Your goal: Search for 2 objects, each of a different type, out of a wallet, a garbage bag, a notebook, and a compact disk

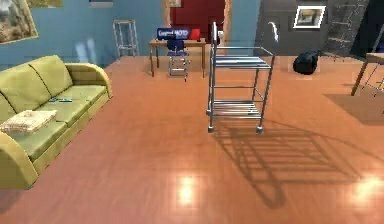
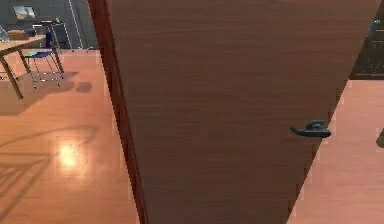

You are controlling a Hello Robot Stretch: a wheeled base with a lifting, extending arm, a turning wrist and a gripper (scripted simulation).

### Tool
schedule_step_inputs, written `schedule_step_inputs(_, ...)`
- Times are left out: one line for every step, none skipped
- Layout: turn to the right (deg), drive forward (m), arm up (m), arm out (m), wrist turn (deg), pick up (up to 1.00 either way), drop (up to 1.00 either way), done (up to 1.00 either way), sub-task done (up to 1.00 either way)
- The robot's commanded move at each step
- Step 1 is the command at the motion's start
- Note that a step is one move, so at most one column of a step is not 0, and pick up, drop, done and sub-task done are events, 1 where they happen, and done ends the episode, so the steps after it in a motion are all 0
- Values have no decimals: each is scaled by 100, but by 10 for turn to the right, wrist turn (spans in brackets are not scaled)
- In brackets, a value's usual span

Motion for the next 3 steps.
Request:
schedule_step_inputs(0, 65, 0, 0, 0, 0, 0, 0, 0)
schedule_step_inputs(450, 0, 0, 0, 0, 0, 0, 0, 0)
schedule_step_inputs(210, 0, 0, 0, 0, 0, 0, 0, 0)
